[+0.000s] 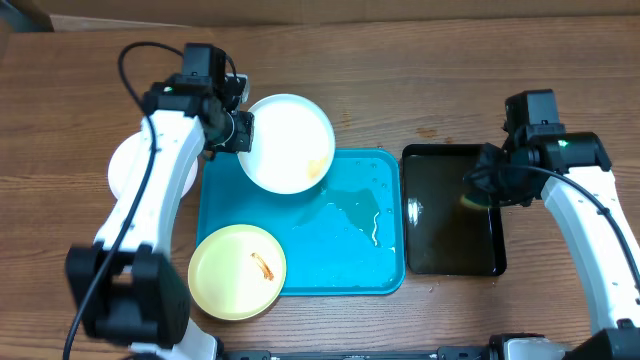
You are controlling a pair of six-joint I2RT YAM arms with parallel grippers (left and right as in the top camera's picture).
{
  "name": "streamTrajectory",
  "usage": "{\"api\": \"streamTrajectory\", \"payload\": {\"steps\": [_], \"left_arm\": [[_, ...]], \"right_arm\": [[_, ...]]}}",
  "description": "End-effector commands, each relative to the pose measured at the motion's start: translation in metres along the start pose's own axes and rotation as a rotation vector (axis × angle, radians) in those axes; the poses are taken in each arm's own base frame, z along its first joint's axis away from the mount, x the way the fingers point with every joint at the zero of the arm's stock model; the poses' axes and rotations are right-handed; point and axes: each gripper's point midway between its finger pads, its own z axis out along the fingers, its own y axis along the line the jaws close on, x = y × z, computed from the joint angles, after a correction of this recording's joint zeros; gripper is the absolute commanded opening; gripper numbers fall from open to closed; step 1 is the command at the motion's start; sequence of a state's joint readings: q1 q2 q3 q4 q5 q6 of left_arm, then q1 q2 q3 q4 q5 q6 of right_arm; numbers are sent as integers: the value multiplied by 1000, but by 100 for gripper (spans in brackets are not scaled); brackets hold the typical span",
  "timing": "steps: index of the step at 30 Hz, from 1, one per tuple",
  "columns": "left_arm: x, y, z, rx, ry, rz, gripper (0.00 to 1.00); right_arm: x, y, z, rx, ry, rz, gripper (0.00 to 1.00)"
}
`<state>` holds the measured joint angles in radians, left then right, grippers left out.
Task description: Clean dirty plates on tray and stack at the side
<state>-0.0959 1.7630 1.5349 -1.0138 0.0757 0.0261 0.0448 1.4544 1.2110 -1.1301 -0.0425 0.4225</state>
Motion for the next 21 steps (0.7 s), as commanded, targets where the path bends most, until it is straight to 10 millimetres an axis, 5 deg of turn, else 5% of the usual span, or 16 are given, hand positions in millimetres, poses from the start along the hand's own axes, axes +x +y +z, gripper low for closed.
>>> {"api": "streamTrajectory", "payload": {"steps": [1,9,21], "left_arm": [[-6,-28,-34,146,-81,155,4],[0,-28,-40,117,-65,131,4],[-4,-40,-47,-338,-119,121,4]], "right_arm": [[12,-15,21,44,66,-9,4],[39,-30,58,73,127,-19,4],[37,-29,70,55,96,-48,4]]}}
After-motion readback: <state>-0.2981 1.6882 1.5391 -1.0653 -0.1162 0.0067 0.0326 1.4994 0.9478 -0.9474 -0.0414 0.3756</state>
